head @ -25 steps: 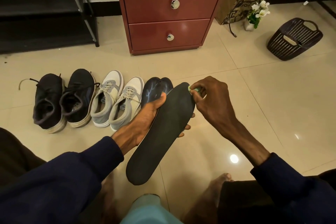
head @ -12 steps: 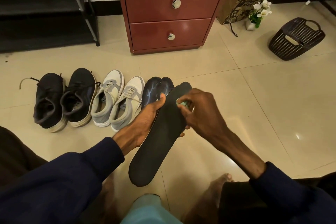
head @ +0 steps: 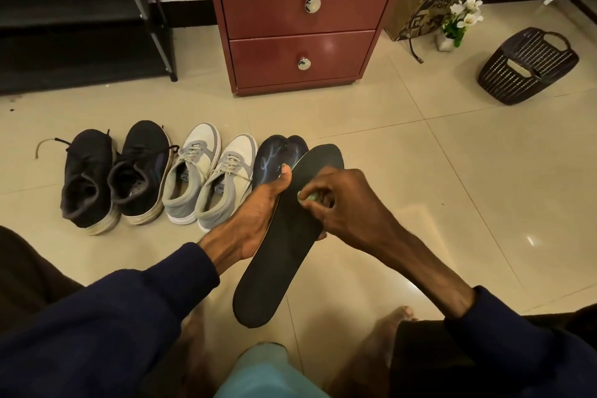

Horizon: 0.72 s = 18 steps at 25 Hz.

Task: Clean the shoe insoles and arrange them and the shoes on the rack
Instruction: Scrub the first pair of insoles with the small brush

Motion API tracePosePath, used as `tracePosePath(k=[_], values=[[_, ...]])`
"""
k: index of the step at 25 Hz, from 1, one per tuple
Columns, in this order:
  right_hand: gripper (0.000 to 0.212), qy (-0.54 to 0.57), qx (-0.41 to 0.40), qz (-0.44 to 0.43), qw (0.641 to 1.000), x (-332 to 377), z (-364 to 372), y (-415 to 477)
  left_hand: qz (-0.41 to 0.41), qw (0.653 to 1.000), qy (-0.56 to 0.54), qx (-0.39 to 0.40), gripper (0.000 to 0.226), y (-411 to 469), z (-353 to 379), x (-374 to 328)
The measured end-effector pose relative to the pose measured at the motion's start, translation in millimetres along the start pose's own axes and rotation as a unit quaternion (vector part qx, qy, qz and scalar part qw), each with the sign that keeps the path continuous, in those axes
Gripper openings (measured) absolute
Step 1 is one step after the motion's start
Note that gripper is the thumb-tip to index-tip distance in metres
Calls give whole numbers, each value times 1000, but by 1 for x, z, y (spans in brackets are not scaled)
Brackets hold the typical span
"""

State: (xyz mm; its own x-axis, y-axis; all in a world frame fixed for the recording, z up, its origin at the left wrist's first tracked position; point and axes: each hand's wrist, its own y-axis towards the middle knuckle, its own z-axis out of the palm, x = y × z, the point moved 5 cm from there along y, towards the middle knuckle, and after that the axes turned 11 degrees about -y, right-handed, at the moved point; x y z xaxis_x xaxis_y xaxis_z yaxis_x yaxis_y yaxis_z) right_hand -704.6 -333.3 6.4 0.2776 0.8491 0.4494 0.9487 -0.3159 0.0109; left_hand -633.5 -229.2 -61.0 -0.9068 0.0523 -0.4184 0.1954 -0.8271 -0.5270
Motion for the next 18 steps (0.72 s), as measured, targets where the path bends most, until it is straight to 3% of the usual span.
tracePosePath(k=[2,5,7,11,12,16,18], values=[[11,-5,11,-11,1000,-4,-4,4,3,1000,10,-1,60,-1,0,1],[14,-72,-136,89,984,-42,-30,16,-12,1000,13,4,67,-1,5,1],[15,-86,-157,102,979,-40,-27,12,-10,1000,22,-2,67,-2,8,0],[12,6,38,-30,999,6,3,-3,14,1000,20,-16,58,-4,4,-3],[11,-1,36,-31,999,2,-1,0,12,1000,20,-14,59,-4,4,-3],[12,-77,-152,104,980,-48,-36,18,-21,999,26,13,69,-4,12,1],[12,-55,-153,95,982,-36,-26,13,-21,999,28,7,66,-4,12,2]])
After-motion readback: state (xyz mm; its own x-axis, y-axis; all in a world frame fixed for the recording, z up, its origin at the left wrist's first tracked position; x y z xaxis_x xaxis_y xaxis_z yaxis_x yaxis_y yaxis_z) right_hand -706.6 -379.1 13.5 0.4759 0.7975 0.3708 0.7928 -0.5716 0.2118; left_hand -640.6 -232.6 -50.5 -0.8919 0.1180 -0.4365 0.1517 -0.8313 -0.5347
